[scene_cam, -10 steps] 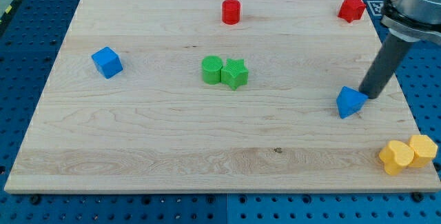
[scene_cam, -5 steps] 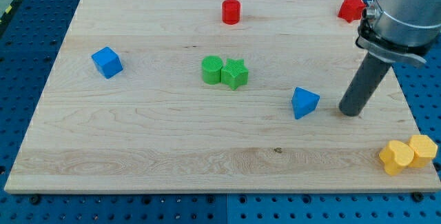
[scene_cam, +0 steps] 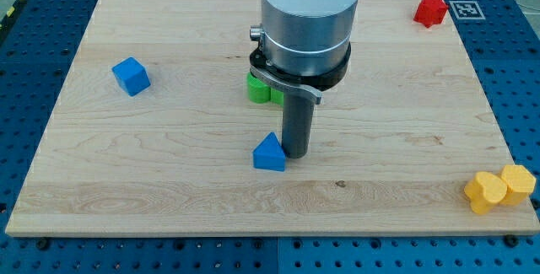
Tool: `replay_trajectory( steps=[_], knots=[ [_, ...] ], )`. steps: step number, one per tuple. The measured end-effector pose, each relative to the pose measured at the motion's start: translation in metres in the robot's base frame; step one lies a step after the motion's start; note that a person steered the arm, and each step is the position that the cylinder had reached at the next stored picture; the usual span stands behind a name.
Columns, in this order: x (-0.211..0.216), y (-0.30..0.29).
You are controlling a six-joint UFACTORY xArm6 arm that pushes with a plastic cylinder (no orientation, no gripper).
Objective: Push the blue triangle into the blue cube
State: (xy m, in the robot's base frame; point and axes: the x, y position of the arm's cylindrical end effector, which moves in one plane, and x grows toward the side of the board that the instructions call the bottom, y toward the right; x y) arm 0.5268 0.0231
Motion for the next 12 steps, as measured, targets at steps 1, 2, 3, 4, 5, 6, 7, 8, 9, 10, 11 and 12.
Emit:
replay_trajectory(
  steps=[1,2,3,4,5,6,7,8,9,10,11,12],
  knots=[
    [0.0,-0.041],
    [0.0,-0.09],
    [0.0,-0.087],
    [0.0,-0.044],
    [0.025,-0.022],
    [0.051,-0.038],
    [0.049,-0.083],
    [0.028,-0.136],
    [-0.008,-0.18],
    [-0.022,-0.195],
    [-0.012,-0.178],
    [0.005,-0.143]
  ],
)
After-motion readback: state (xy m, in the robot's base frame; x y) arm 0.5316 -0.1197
